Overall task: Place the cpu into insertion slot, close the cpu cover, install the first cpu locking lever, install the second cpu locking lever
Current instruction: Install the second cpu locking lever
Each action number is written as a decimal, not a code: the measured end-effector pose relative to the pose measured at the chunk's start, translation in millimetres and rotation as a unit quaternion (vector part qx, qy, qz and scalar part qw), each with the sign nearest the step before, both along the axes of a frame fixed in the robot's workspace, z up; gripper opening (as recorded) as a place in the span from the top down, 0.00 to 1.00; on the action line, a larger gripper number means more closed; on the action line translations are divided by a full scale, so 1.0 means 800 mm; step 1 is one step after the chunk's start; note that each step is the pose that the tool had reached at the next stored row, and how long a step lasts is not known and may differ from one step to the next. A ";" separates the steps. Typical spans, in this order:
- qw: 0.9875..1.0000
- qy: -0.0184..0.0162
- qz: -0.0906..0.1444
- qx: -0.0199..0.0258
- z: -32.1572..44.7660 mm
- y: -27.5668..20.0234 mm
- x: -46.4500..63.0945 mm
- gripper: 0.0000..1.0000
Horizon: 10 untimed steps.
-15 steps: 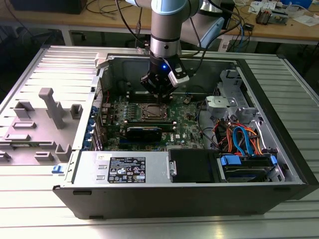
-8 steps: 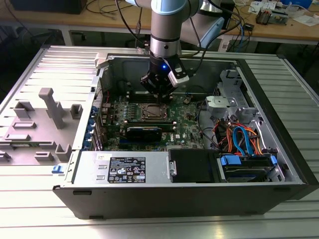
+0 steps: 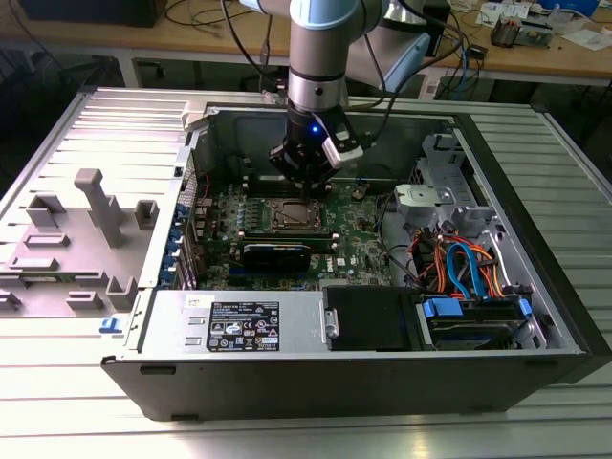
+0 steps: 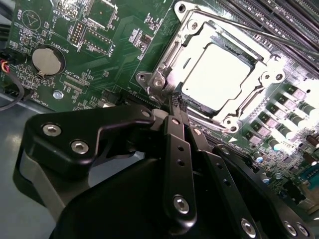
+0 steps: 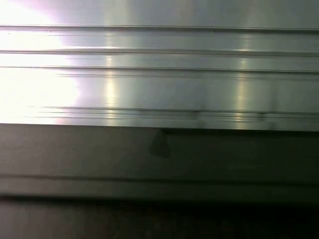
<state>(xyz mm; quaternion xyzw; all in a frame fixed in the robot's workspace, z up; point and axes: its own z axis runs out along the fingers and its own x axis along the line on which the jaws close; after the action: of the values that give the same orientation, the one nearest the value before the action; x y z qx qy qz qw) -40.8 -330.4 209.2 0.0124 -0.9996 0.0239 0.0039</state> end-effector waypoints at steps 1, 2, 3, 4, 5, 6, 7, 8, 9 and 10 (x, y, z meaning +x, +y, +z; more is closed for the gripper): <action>1.000 0.000 0.000 0.000 0.0000 -0.0017 0.000 0.89; 1.000 0.000 0.000 0.000 0.0000 -0.0031 0.000 0.89; 1.000 0.000 0.000 0.000 -0.0002 -0.0033 0.001 0.89; 1.000 0.000 0.000 0.000 -0.0003 -0.0033 0.002 0.89; 1.000 0.000 0.000 0.000 -0.0004 -0.0034 0.004 0.89; 1.000 0.000 0.000 0.000 -0.0004 -0.0034 0.004 0.89; 1.000 0.000 0.000 0.000 -0.0004 -0.0034 0.005 0.89; 1.000 0.000 0.000 0.000 -0.0005 -0.0034 0.005 0.89; 1.000 0.000 0.000 0.000 -0.0004 -0.0033 0.005 0.89; 1.000 0.000 0.000 0.000 0.0024 -0.0033 0.005 0.89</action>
<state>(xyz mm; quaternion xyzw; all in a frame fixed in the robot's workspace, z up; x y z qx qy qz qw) -37.1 -333.0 211.1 0.0124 -0.9996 0.0239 0.0043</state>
